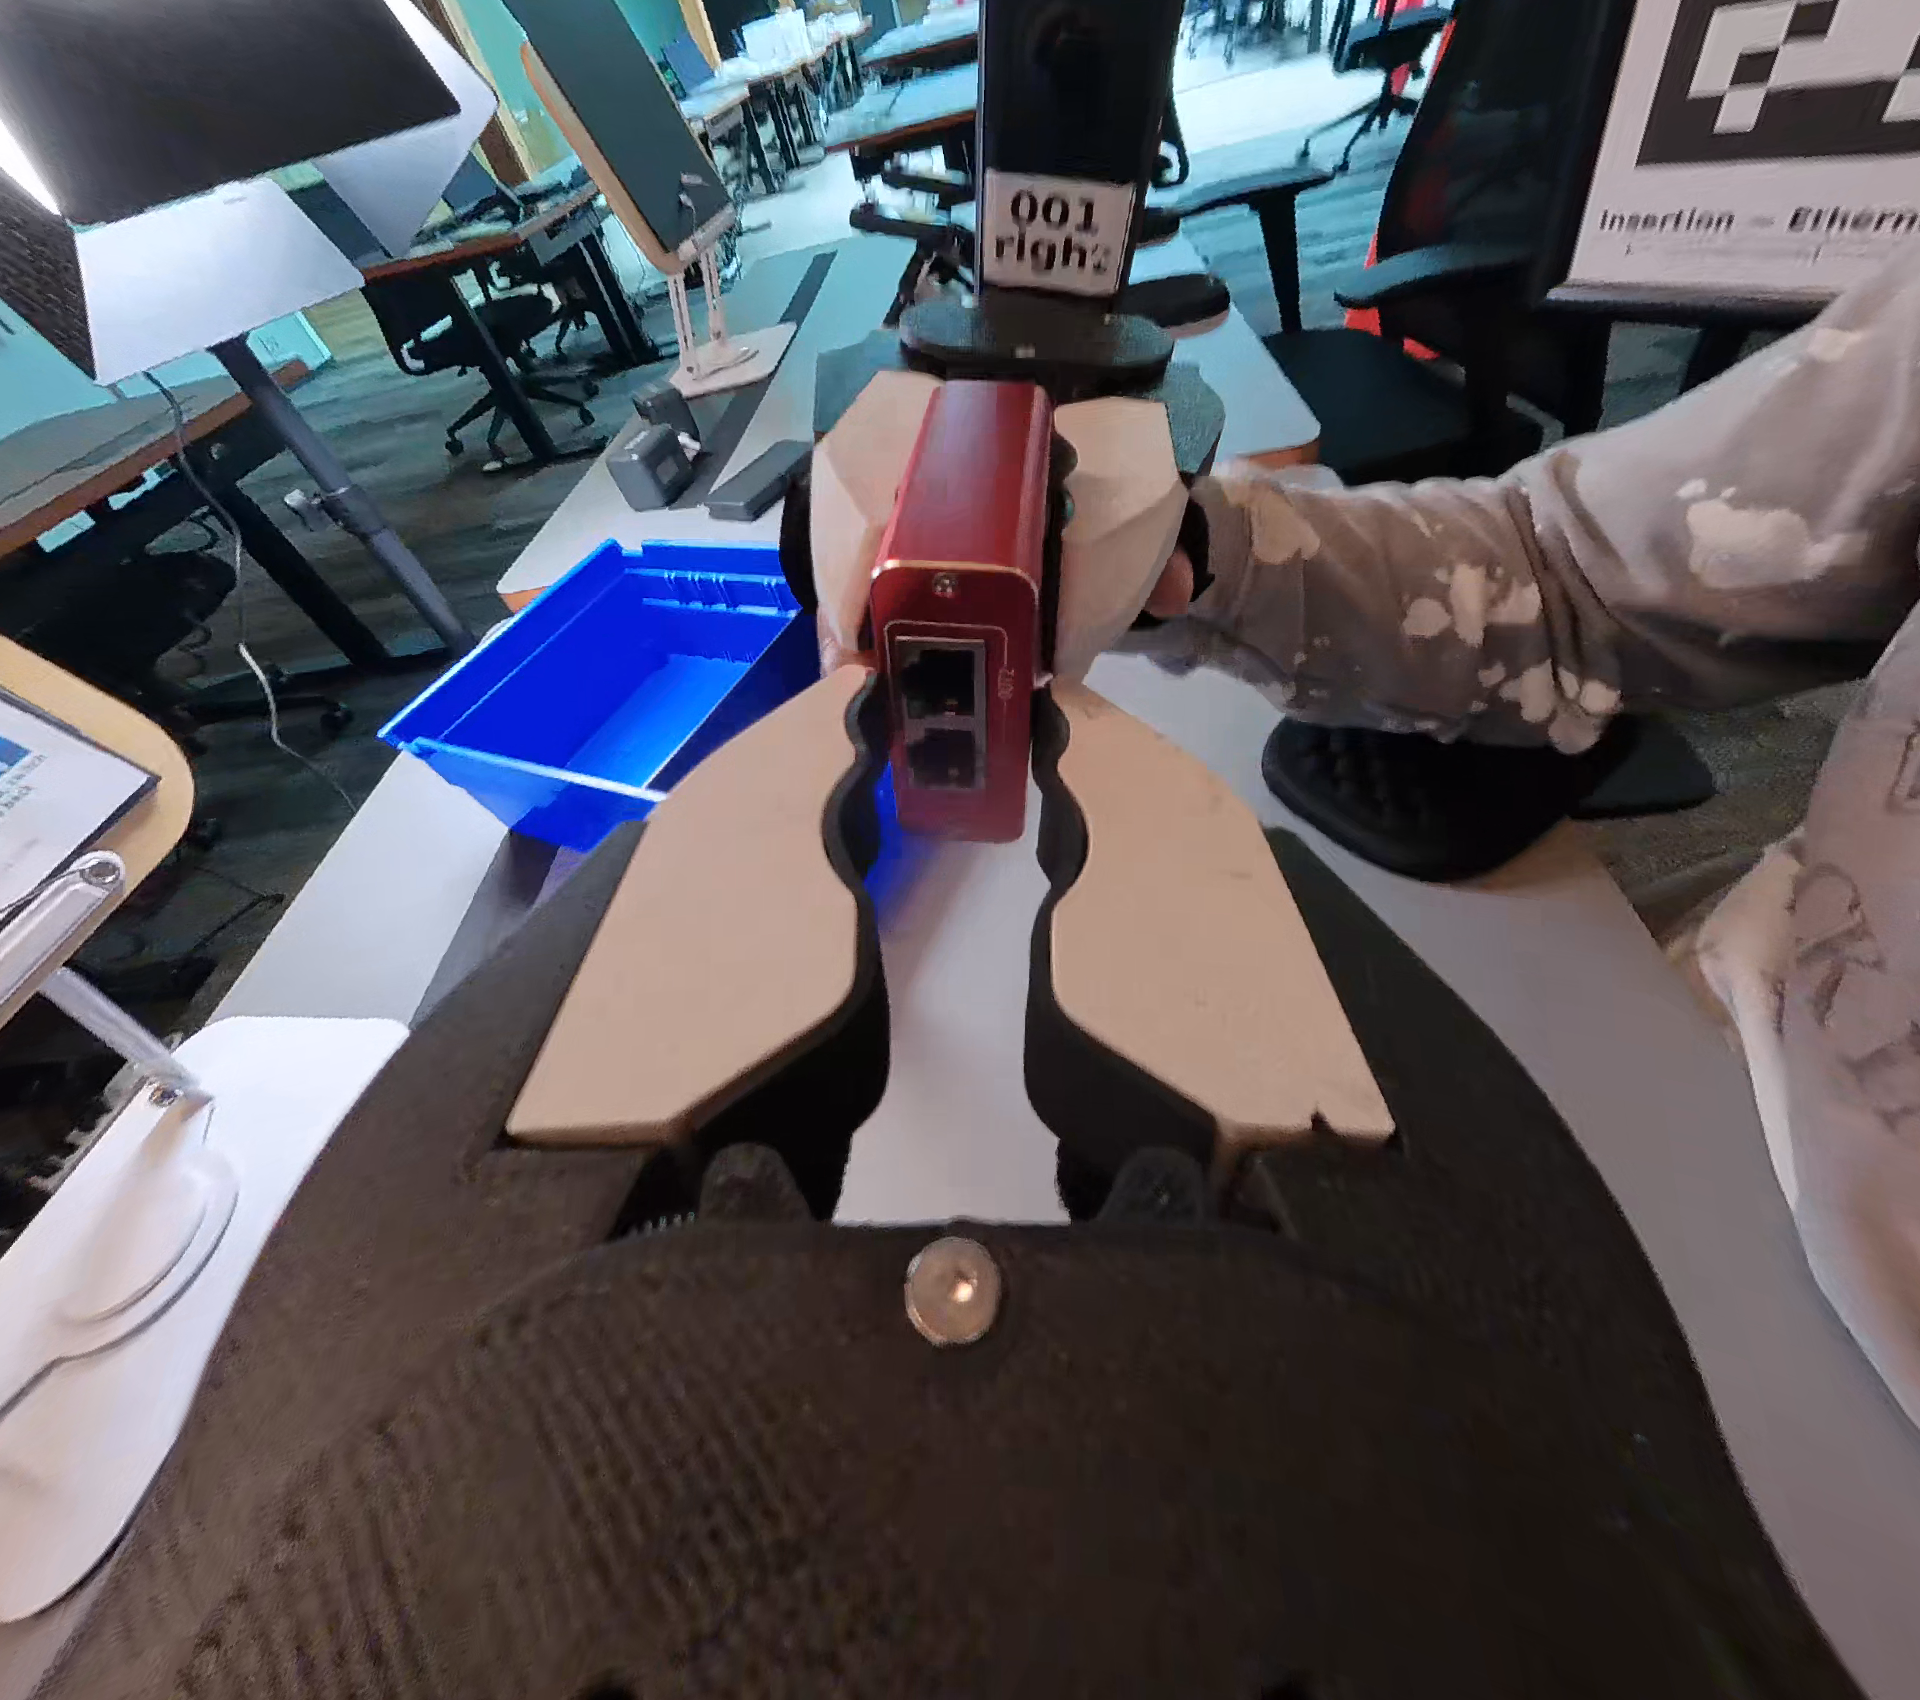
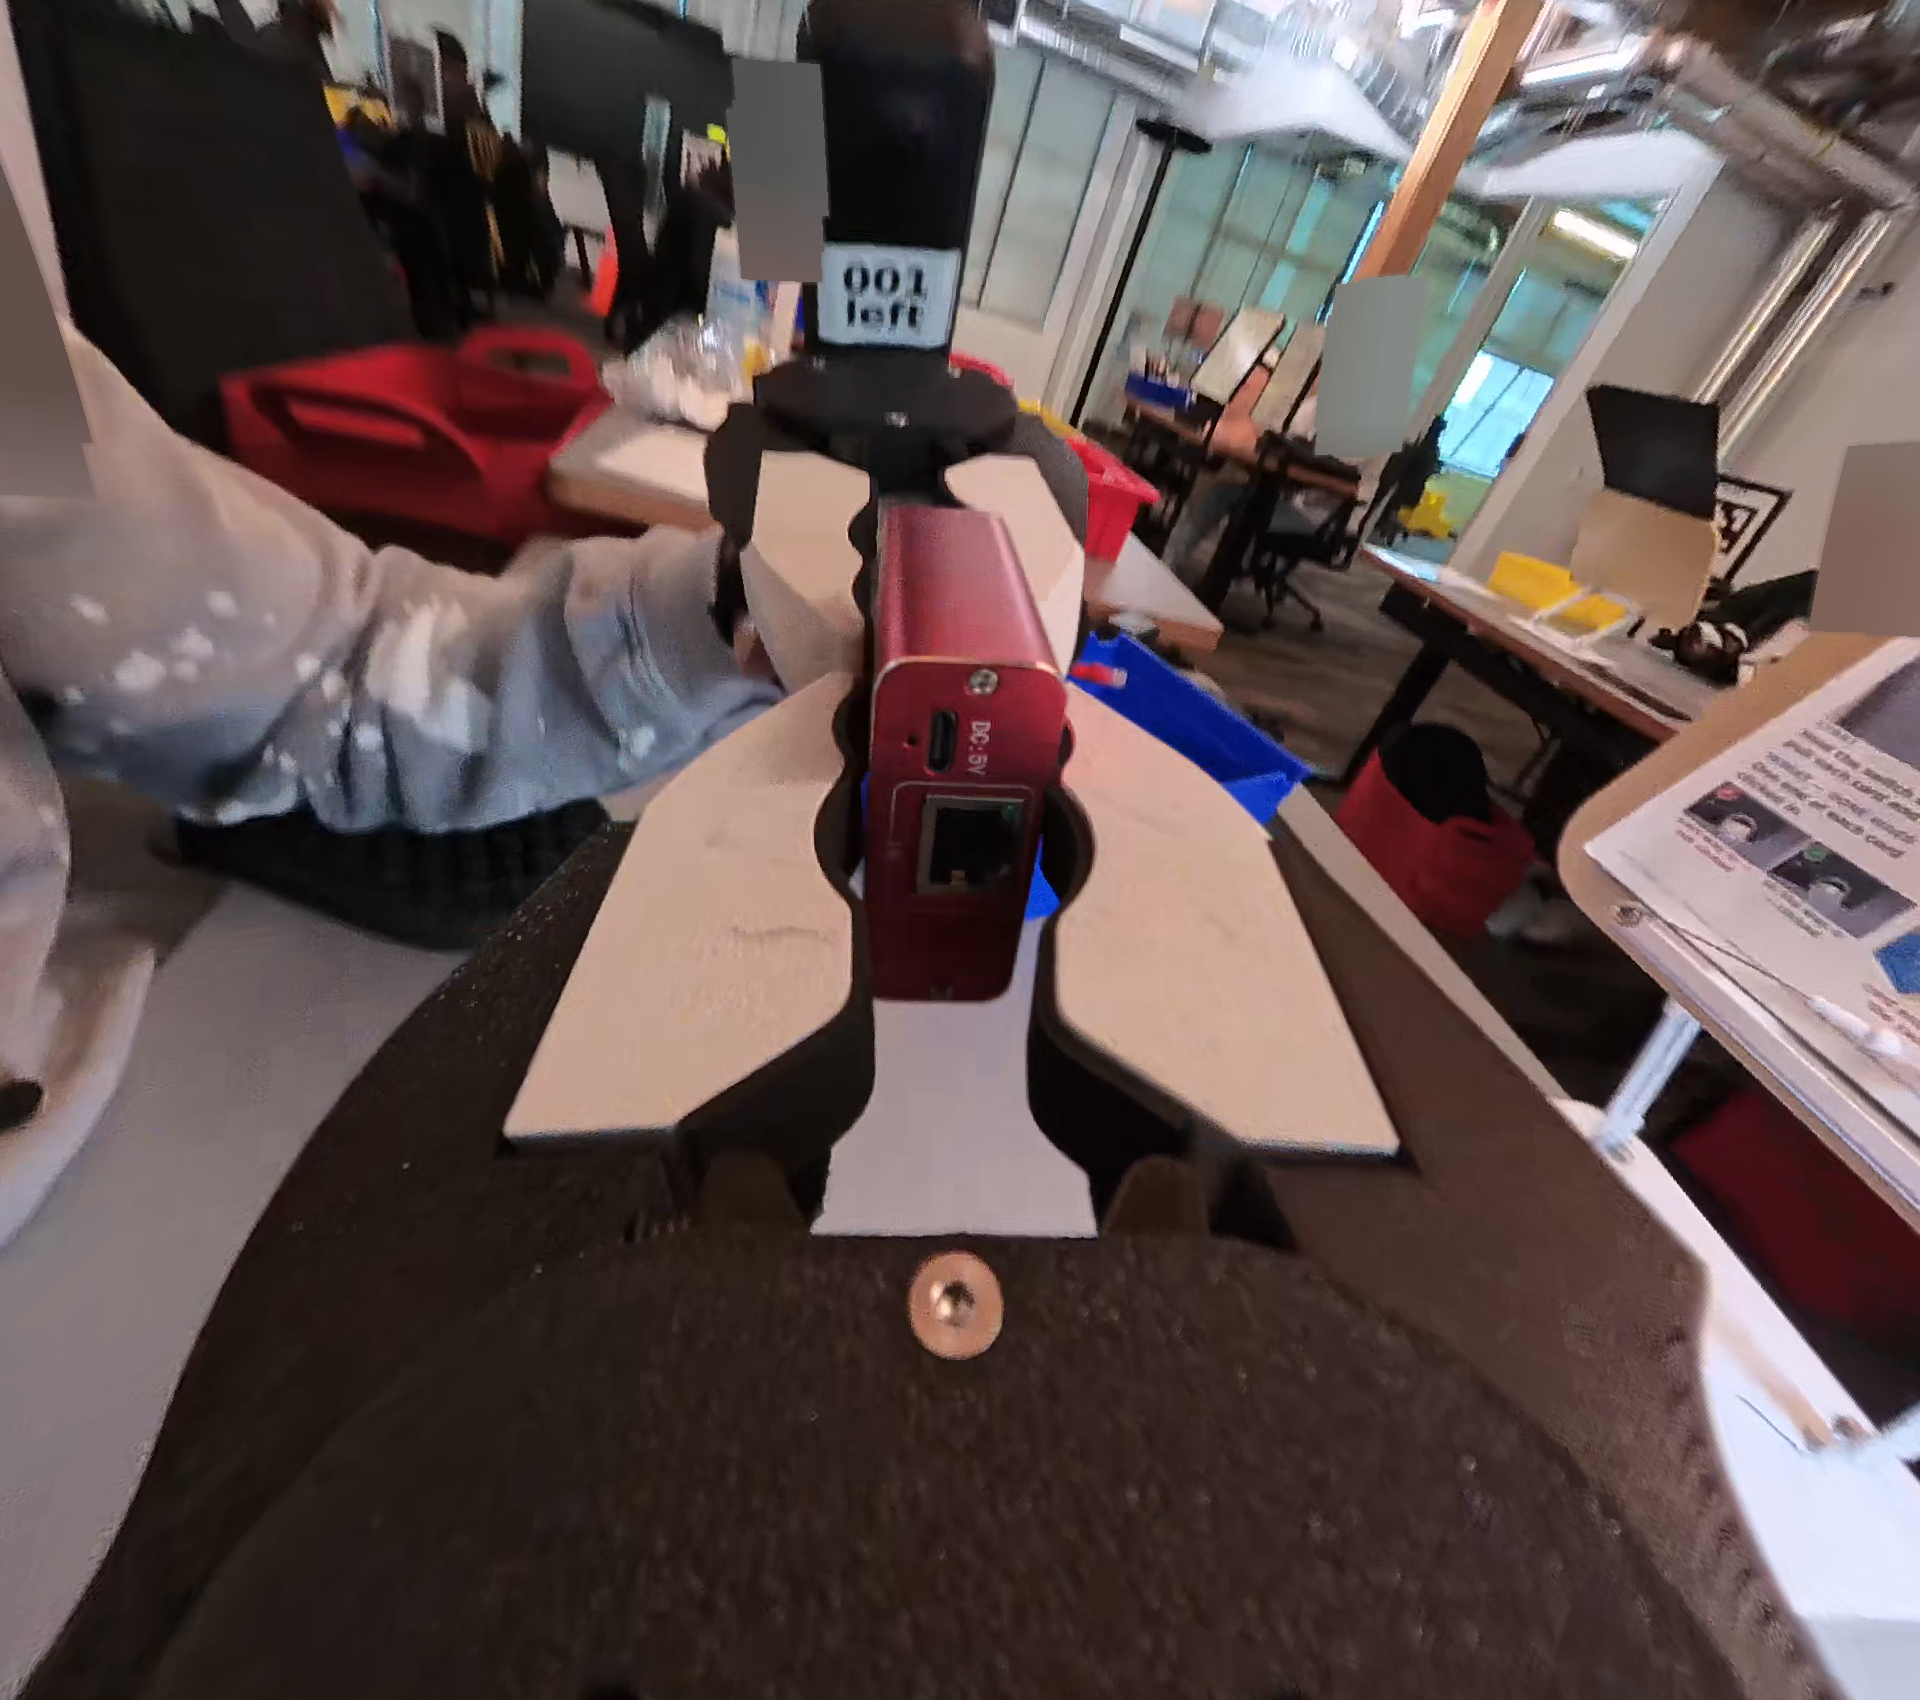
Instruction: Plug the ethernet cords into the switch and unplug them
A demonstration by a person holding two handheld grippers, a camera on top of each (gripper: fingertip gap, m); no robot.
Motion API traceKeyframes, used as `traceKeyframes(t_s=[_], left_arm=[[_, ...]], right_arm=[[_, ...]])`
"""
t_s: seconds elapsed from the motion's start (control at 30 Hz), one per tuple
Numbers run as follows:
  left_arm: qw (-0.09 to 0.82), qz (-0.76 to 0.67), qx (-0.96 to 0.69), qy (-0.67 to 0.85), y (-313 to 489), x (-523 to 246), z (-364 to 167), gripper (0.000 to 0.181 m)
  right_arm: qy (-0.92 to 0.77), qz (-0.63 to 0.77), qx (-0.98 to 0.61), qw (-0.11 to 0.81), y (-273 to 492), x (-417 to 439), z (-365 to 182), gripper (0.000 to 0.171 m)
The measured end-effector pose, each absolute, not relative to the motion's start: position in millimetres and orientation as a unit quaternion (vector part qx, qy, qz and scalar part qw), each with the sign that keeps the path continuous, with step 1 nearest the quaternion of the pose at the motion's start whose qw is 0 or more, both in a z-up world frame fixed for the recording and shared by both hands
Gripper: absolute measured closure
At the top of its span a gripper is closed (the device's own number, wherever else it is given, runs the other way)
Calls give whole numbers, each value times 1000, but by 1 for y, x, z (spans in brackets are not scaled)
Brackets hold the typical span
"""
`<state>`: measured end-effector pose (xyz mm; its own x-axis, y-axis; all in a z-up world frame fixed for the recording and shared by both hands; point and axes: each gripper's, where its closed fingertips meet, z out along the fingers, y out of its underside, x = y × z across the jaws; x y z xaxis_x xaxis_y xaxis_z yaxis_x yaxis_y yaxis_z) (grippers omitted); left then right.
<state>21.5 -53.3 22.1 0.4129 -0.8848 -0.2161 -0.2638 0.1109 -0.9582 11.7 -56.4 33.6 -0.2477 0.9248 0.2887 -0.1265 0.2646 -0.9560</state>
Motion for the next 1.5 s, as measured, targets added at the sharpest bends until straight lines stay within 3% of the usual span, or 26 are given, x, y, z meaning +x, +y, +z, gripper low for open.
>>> traceKeyframes(t_s=[0.2,1.37,1.5], left_arm=[[549,-246,-620,503,-68,10,15,155],[605,-272,-569,485,-81,20,40,155],[626,-299,-562,450,-84,4,61,145]], right_arm=[[-672,433,-345,492,-65,5,8,140],[-657,462,-338,490,-79,-14,2,143],[-648,464,-341,499,-74,-12,5,143]])
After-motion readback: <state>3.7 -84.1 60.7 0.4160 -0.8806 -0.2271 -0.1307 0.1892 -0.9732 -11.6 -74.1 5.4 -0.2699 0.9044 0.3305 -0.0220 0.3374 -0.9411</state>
